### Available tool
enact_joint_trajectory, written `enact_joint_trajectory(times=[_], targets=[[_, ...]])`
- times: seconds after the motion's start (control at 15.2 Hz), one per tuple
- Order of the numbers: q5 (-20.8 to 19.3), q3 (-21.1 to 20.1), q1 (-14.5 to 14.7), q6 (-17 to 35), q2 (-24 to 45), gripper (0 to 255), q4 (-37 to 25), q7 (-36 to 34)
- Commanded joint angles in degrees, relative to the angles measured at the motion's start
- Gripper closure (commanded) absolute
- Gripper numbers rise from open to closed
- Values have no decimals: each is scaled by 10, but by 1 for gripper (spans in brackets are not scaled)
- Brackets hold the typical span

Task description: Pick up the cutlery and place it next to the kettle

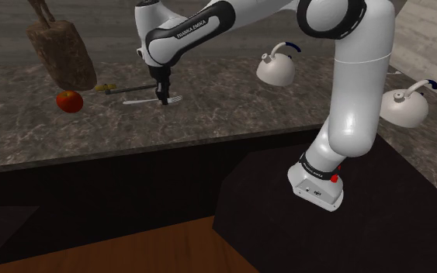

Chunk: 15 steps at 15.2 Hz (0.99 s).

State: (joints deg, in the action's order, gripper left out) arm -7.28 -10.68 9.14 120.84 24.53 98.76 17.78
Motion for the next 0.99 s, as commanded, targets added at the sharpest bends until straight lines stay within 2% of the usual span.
enact_joint_trajectory(times=[0.0, 0.92], targets=[[1, -1, 0, -11, -5, 255, -5, 1], [12, -5, -2, -104, -42, 255, -62, 10]])
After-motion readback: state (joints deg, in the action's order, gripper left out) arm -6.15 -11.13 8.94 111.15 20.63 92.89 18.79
